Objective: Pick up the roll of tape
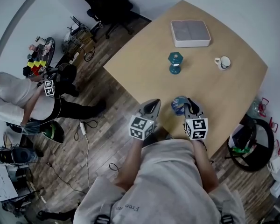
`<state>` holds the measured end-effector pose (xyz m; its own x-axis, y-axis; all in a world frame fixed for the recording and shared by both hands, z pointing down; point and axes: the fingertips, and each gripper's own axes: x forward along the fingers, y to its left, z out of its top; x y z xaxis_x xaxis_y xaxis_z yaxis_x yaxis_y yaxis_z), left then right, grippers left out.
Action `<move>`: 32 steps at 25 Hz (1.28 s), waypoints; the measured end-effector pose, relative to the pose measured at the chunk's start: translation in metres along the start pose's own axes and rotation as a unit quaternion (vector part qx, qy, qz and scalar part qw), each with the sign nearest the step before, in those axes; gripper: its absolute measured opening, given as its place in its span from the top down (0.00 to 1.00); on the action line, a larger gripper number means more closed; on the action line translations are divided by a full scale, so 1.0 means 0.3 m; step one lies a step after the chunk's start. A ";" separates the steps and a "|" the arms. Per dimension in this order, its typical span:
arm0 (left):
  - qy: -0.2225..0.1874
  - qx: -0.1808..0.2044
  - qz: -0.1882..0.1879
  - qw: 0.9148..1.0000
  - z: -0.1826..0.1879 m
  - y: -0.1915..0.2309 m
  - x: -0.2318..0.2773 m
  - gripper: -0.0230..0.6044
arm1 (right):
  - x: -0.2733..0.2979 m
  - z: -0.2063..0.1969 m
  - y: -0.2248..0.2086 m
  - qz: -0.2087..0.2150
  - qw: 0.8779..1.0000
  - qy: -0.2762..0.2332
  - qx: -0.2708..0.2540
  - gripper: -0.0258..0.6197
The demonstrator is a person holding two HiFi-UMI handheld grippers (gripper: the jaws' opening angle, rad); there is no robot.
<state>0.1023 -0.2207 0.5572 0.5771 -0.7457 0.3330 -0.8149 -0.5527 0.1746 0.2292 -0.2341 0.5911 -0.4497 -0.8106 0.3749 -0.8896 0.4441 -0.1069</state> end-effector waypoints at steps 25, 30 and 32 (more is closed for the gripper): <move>0.001 -0.003 -0.004 1.000 -0.021 -0.010 0.004 0.95 | 0.014 -0.014 0.029 0.016 1.000 0.005 -0.014 0.89; 0.002 0.000 -0.006 1.000 -0.025 -0.020 0.009 0.95 | 0.011 -0.014 0.029 0.016 1.000 0.006 -0.016 0.89; 0.002 0.000 -0.007 1.000 -0.025 -0.020 0.010 0.95 | 0.013 -0.014 0.030 0.017 1.000 0.006 -0.017 0.89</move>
<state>0.1084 -0.2169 0.5642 0.5881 -0.7364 0.3344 -0.8068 -0.5633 0.1784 0.2197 -0.2316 0.5956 -0.4779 -0.7910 0.3821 -0.8709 0.4835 -0.0881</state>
